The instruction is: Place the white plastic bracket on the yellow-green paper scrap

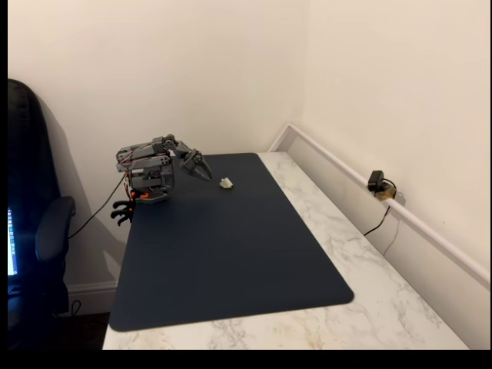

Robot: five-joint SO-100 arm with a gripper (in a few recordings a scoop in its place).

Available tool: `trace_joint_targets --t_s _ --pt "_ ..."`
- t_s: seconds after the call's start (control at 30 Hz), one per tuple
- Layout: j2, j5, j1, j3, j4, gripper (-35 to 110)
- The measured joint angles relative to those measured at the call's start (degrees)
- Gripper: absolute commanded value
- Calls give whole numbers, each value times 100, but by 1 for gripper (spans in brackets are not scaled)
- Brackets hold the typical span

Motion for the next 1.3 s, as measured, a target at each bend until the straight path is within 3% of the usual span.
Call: trace_joint_targets --t_s 1.3 --pt "0 149 114 0 211 0"
